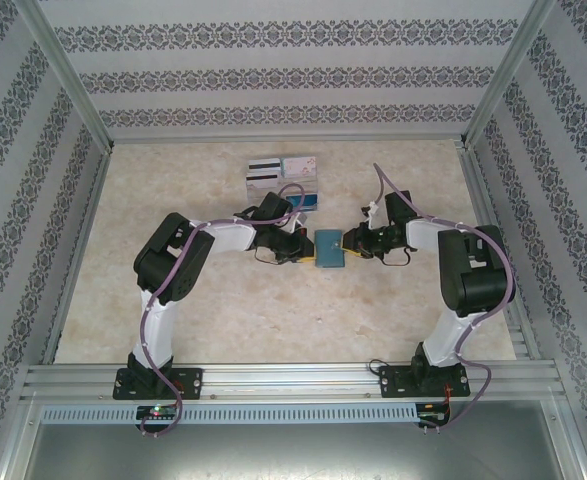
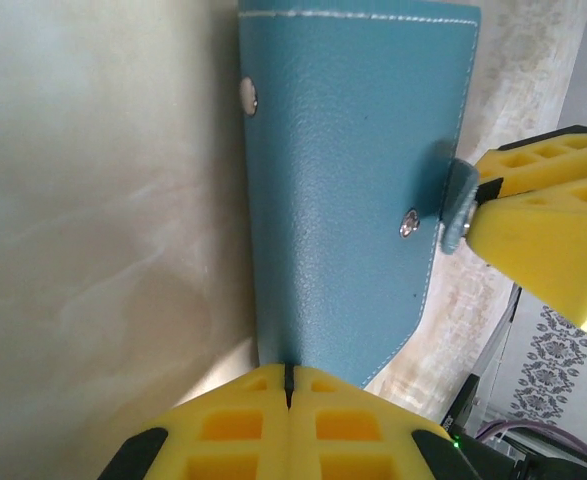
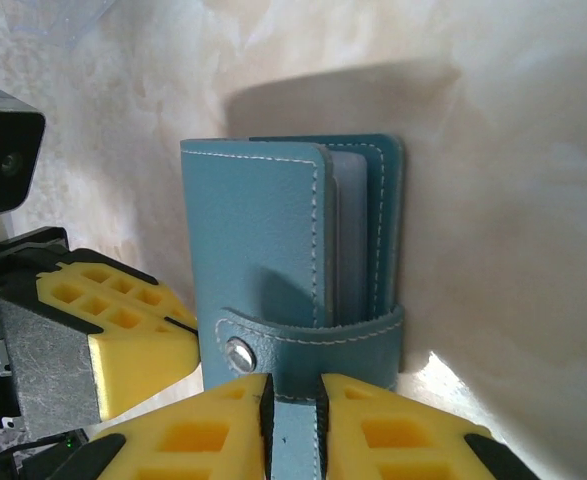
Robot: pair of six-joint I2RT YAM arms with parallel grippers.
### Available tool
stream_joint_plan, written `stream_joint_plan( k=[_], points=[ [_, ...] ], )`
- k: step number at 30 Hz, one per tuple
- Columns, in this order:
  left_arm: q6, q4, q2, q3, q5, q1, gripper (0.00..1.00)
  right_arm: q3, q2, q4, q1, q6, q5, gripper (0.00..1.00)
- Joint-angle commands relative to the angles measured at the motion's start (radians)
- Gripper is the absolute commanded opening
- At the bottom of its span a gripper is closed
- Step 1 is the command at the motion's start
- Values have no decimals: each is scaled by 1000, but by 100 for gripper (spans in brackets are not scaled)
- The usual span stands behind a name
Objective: Put the credit cards into the card holder
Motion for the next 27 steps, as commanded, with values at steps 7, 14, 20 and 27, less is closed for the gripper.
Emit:
stream_joint_plan(
  k=[7, 14, 20, 27],
  points=[
    [62, -103, 21, 80, -31, -18, 0, 49, 35, -10, 23, -11, -20, 22],
    [64, -107, 26, 88, -33, -19, 0, 74, 62, -33, 29, -22, -27, 22],
    [51, -78, 49, 92, -33, -21, 0, 97, 92, -59, 32, -31, -31, 22],
    [32, -55, 74, 120, -27, -25, 0, 105, 103, -69, 34, -34, -49, 23]
  ],
)
